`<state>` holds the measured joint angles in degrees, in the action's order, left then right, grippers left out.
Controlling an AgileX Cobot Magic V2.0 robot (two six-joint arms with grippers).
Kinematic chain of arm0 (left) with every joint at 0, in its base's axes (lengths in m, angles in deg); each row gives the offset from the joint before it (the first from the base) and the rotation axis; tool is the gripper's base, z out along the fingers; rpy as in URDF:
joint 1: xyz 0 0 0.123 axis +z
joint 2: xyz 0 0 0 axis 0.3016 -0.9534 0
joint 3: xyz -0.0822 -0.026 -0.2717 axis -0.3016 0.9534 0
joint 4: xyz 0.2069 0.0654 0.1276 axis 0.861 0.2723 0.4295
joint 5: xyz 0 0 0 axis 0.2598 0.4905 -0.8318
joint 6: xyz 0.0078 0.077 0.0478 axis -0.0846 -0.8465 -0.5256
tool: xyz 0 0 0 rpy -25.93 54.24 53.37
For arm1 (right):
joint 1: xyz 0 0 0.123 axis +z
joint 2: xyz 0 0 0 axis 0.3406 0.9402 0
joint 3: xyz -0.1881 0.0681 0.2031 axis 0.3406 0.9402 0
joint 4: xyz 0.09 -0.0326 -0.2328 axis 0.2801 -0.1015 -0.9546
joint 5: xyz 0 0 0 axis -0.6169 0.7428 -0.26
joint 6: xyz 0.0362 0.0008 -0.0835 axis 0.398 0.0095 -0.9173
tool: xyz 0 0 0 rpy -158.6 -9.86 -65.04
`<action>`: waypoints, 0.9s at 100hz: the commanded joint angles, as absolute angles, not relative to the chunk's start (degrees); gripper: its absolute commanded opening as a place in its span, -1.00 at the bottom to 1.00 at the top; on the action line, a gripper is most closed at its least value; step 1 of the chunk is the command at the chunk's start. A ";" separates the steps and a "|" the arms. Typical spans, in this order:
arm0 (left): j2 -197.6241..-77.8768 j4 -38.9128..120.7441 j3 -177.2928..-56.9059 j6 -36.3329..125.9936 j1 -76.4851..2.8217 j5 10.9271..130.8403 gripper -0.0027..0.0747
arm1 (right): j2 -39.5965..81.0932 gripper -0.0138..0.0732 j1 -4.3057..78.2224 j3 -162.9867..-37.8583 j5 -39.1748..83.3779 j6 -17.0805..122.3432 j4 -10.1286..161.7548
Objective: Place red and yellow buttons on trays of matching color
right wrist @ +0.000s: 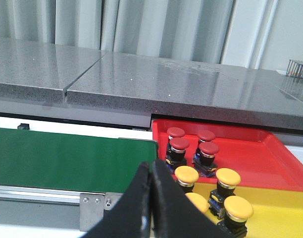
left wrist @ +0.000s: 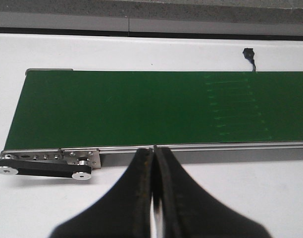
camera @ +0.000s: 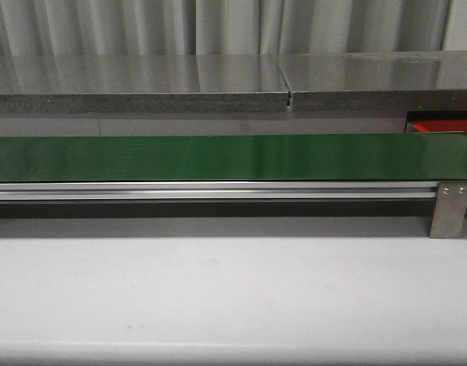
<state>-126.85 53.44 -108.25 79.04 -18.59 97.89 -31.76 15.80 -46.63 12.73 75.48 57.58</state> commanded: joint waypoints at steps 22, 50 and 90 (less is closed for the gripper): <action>-126.42 52.41 -109.77 79.12 -19.22 94.10 -0.98 | -39.46 -0.85 15.84 -42.11 7.95 77.79 56.97; -126.42 52.41 -109.77 79.12 -19.22 94.10 -0.98 | -39.35 -0.85 15.84 -39.78 8.30 79.18 56.97; -126.42 52.41 -109.77 79.12 -19.22 94.10 -0.98 | -39.35 -0.85 15.84 -39.78 8.63 79.18 56.97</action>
